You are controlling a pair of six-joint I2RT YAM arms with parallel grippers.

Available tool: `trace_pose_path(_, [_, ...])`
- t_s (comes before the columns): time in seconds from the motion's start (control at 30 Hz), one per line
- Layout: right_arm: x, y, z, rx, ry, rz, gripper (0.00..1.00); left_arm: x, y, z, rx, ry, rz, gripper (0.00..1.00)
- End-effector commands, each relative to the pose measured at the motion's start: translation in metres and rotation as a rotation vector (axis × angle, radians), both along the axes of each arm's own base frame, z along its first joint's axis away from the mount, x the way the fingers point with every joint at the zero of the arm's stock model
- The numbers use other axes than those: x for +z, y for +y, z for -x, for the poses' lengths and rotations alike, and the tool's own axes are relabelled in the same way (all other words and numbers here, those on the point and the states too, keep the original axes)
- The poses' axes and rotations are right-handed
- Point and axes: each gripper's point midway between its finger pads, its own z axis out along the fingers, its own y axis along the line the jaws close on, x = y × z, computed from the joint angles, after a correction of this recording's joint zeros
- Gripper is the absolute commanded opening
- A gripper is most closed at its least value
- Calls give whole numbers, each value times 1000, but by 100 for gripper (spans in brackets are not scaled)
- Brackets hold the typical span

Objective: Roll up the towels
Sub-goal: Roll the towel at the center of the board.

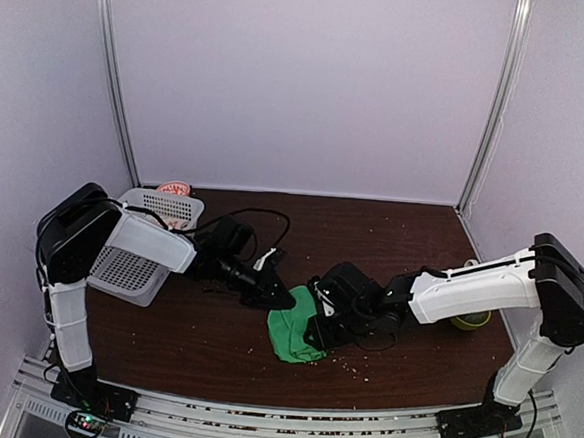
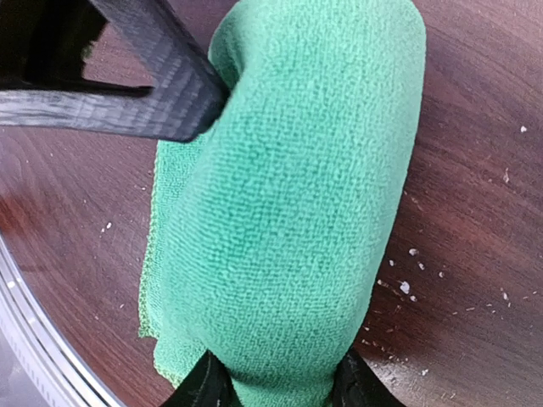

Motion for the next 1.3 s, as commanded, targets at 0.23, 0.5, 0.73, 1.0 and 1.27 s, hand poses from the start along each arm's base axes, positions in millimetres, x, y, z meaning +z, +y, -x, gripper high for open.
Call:
trace_pose_path(0.23, [-8, -15, -9, -15, -119, 212, 39, 48, 24, 10, 14, -123, -11, 13])
trace_pose_path(0.5, [-1, -13, -5, 29, -269, 424, 40, 41, 9, -6, 57, -101, 35, 13])
trace_pose_path(0.73, [8, -1, 3, 91, -381, 559, 40, 47, 0, -16, 80, -106, 96, 13])
trace_pose_path(1.0, [12, 6, 7, 129, -478, 702, 40, 43, 0, -16, 94, -89, 128, 13])
trace_pose_path(1.27, [12, 8, 8, 162, -575, 858, 40, 32, 1, -5, 67, -44, 162, 13])
